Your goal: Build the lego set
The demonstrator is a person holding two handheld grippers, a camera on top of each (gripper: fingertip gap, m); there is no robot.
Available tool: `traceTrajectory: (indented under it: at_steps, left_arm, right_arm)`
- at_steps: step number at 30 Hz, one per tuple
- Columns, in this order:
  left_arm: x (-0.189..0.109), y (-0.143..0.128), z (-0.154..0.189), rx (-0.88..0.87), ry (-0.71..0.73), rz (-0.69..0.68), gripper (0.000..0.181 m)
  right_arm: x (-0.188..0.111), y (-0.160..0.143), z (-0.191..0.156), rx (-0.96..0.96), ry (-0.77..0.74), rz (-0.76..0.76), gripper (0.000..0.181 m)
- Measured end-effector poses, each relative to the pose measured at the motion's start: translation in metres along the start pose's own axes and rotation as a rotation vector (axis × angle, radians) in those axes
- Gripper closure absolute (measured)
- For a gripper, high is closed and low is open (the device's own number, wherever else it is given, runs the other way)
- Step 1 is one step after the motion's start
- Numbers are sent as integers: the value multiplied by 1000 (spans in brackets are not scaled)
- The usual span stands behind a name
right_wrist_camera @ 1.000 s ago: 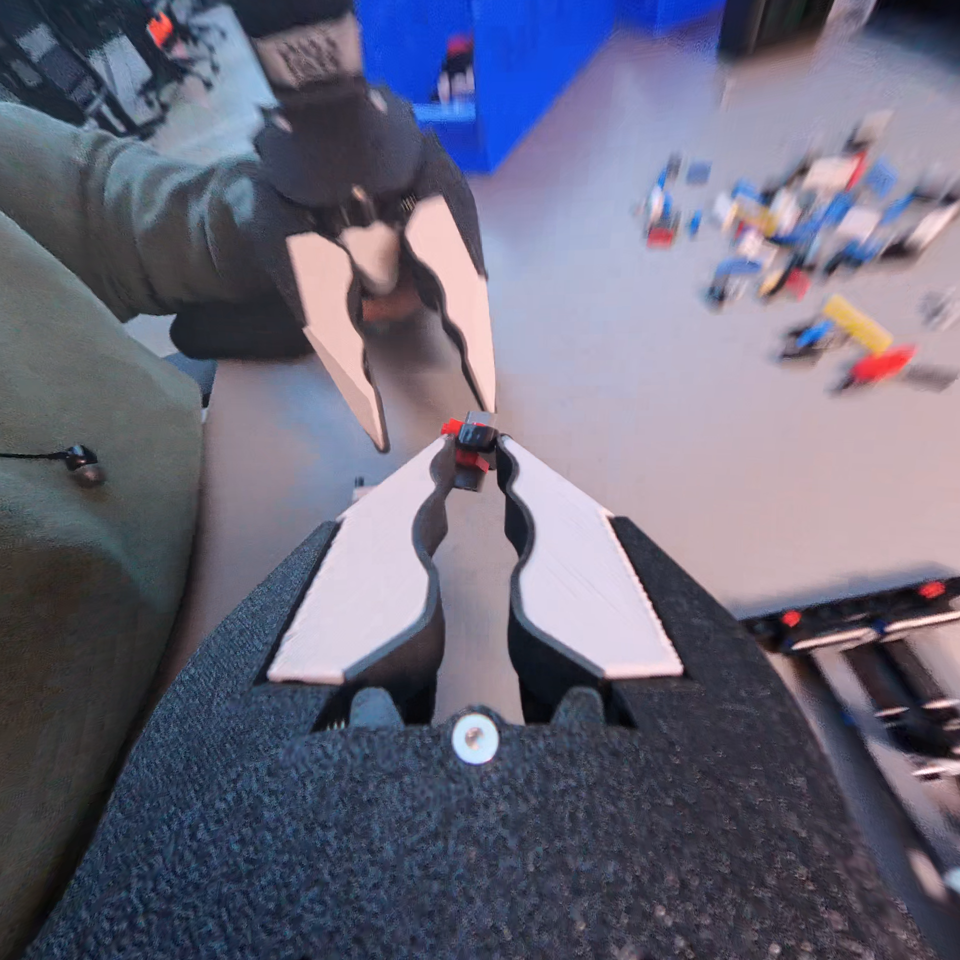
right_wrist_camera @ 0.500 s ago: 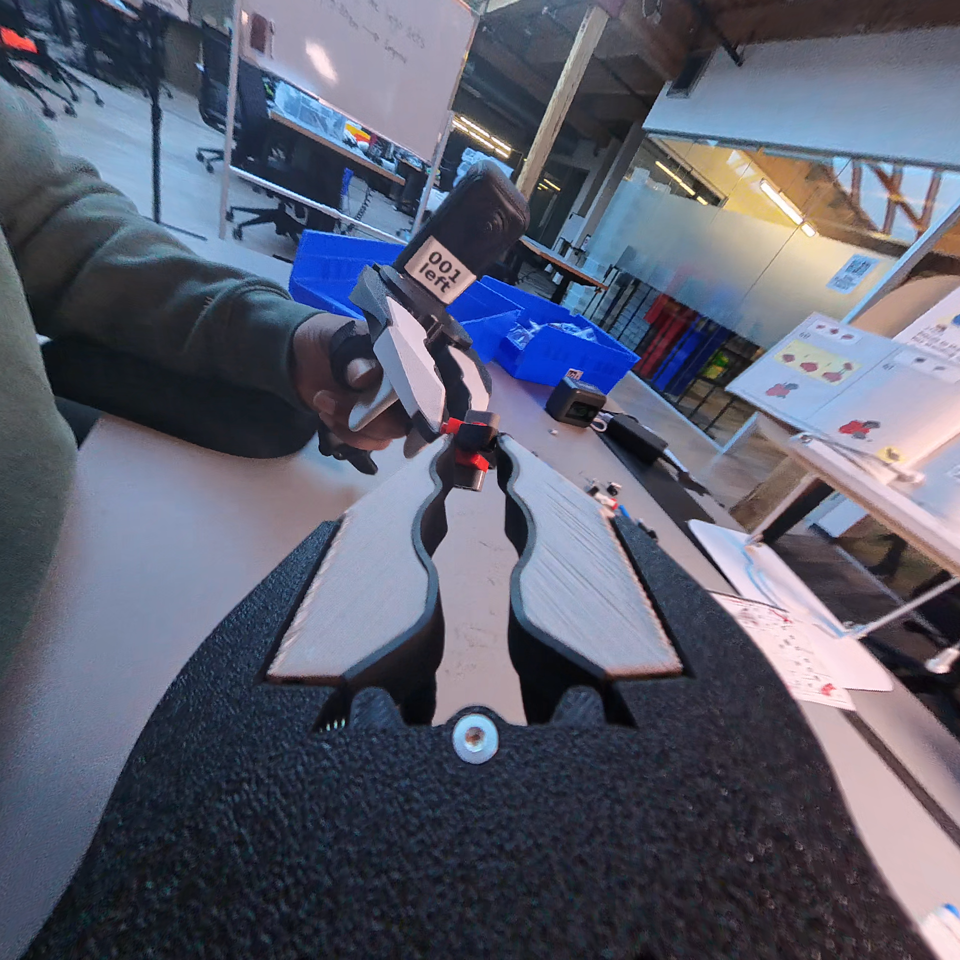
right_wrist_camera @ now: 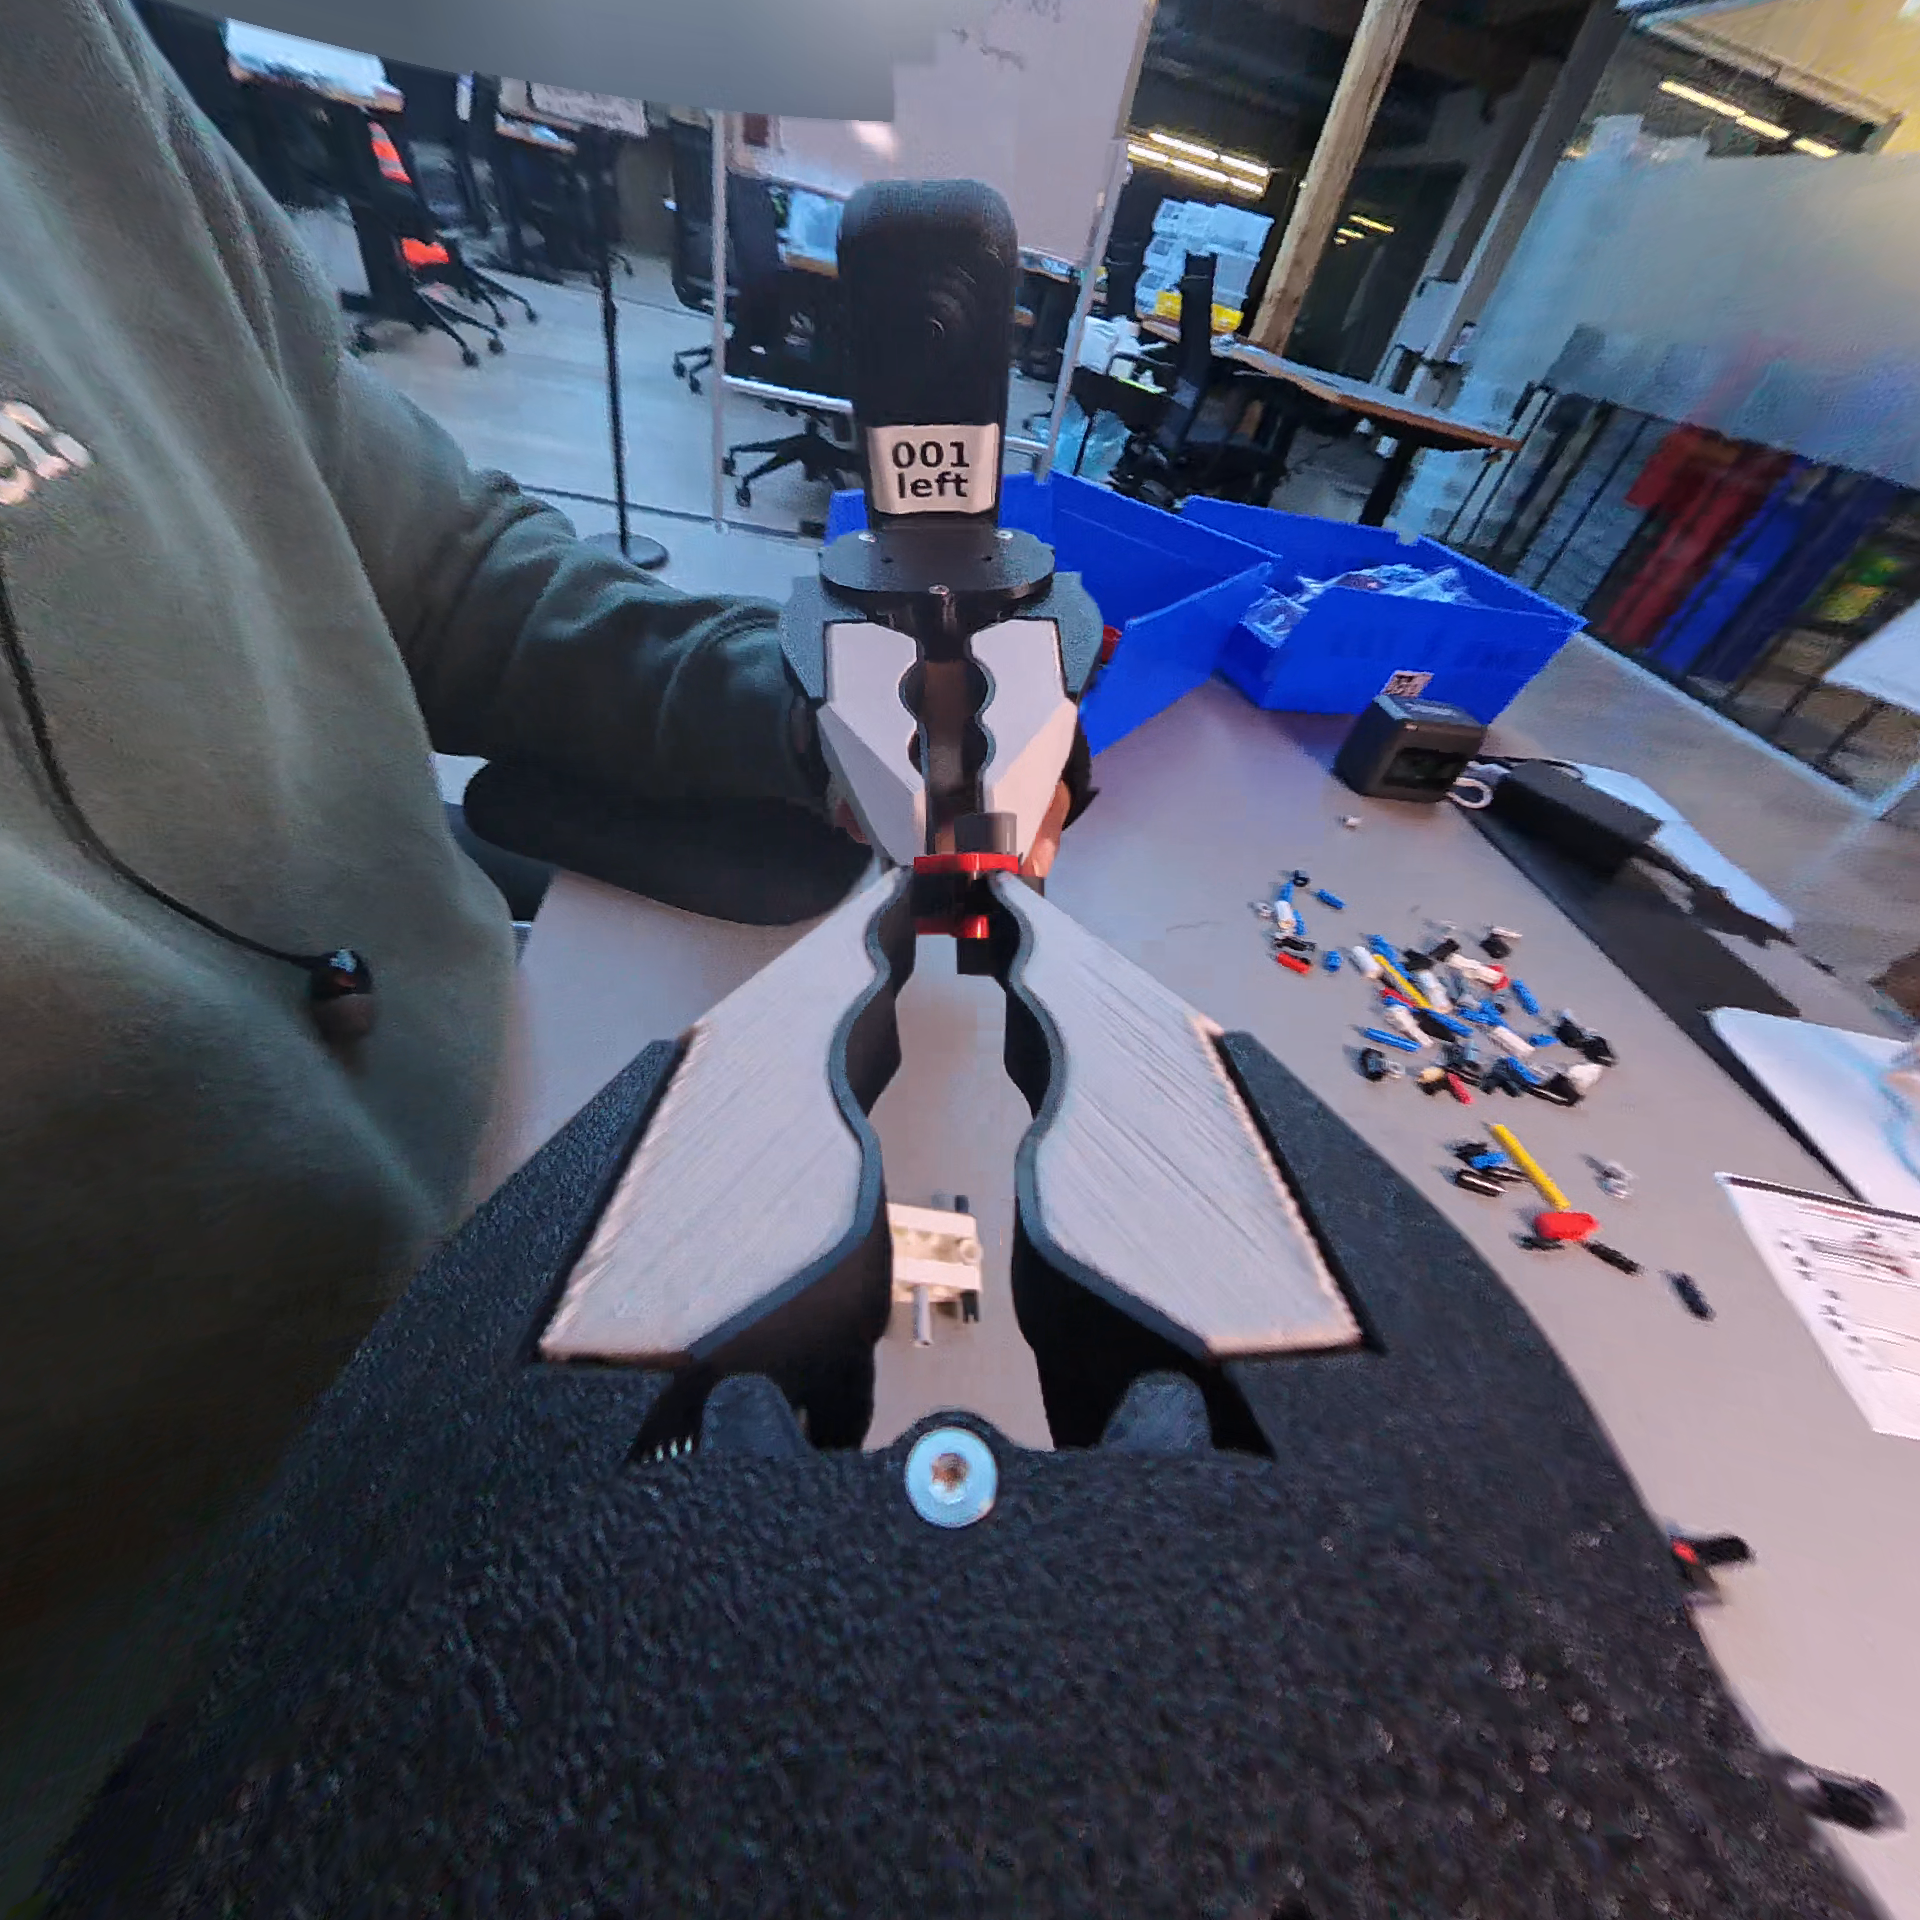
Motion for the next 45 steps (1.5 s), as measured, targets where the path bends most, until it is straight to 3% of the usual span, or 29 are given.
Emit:
traceTrajectory:
  at_steps: [3,4,5,8,12,16,18,20,21,23,26,29,32,35,41,45]
  left_arm:
    - [2,-5,-12,-110,97,-14,171]
    - [3,-9,-18,-179,121,-33,163]
    - [4,-13,-23,-275,118,-48,151]
    - [5,-21,-38,-687,43,8,138]
    - [11,-31,-45,-1096,-108,165,132]
    - [19,-42,-41,-1144,-108,112,151]
    - [18,-43,-41,-1138,-120,112,152]
    - [17,-42,-42,-1094,-135,99,152]
    - [16,-41,-42,-1058,-147,95,152]
    - [12,-36,-42,-950,-178,78,153]
    - [10,-29,-36,-700,-194,5,152]
    - [17,-28,-28,-541,-213,-65,152]
    - [22,-26,-20,-488,-240,-74,152]
    - [22,-28,-16,-459,-248,-102,152]
    - [21,-29,-18,-430,-247,-118,152]
    - [23,-32,-16,-415,-258,-142,153]
  right_arm:
    - [-1,0,3,-153,-166,-53,169]
    - [-2,1,4,-222,-247,-73,169]
    - [-2,0,5,-326,-349,-118,169]
    - [7,-12,-1,-766,-569,-348,170]
    - [27,-31,-9,-984,-601,-441,169]
    - [35,-40,-8,-1043,-583,-461,169]
    - [36,-40,-8,-1058,-570,-459,170]
    - [35,-39,-10,-994,-507,-431,165]
    - [34,-38,-11,-904,-452,-402,153]
    - [29,-27,-13,-555,-259,-291,134]
    - [7,-4,7,-55,-48,-183,144]
    - [-7,2,34,193,94,-189,158]
    - [-2,-12,50,323,209,-287,156]
    - [4,-24,54,465,333,-262,164]
    - [8,-29,58,620,433,-187,162]
    - [13,-33,60,648,453,-225,171]
Point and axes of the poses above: each gripper's, where its closed fingertips meet, x out along the fingers, y out of its top, z = x × y across the jaws, the point moved 9 cm from there along -x, back along the fingers, and after that the axes turned 9 degrees about y, right-handed, at the moved point
